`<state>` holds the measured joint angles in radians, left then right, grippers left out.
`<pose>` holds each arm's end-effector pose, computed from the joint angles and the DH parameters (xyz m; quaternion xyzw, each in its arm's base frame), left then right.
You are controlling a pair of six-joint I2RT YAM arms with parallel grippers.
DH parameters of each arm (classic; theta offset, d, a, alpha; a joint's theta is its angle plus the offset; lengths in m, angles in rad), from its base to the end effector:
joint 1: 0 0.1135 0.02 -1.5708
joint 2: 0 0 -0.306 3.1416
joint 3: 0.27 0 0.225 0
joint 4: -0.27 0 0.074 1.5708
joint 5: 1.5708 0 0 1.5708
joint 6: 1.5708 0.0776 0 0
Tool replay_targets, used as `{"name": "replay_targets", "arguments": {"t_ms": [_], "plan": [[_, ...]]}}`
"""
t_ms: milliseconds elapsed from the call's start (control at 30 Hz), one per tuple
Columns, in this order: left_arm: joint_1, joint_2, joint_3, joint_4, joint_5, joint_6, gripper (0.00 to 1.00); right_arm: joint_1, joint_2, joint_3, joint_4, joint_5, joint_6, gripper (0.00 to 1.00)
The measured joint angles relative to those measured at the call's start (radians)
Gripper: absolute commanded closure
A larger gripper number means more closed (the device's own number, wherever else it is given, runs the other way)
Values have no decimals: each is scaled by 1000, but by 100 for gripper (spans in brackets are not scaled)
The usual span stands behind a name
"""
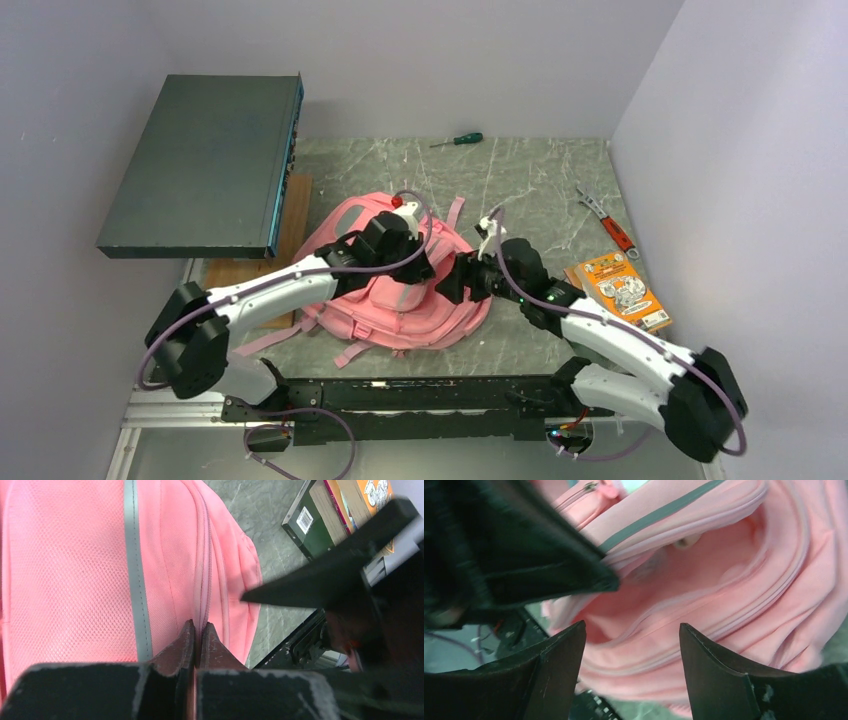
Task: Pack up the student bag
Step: Place the stationery in the student bag, then zip the student bag at the center of the board.
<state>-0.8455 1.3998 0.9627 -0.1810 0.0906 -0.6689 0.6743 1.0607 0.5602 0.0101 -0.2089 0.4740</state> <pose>0.2024 -0.2389 0.2899 0.0990 0.8825 -0.3439 0.3053 0.1633 0.1511 0.2585 -0.1386 0.8433 0.3529 0.3809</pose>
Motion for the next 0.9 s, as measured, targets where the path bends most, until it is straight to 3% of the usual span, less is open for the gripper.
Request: {"name": "replay_targets", "arguments": {"t_ms": [133,300,533,633,800,900], "plan": [[14,77,58,-6,38,0,100,69,-132,0,-130,36,77,34],[43,159,138,-11,92,2,97,178,-109,0,-148,72,163,35],[51,146,132,-29,123,40,56,356,110,113,-201,237,233,34],[51,78,106,-77,111,66,46,427,196,209,-266,352,277,35],[65,-74,55,-143,12,98,33,502,280,343,-355,483,335,49],[73,-193,-8,-150,-99,100,17,549,337,434,-409,530,378,50]]}}
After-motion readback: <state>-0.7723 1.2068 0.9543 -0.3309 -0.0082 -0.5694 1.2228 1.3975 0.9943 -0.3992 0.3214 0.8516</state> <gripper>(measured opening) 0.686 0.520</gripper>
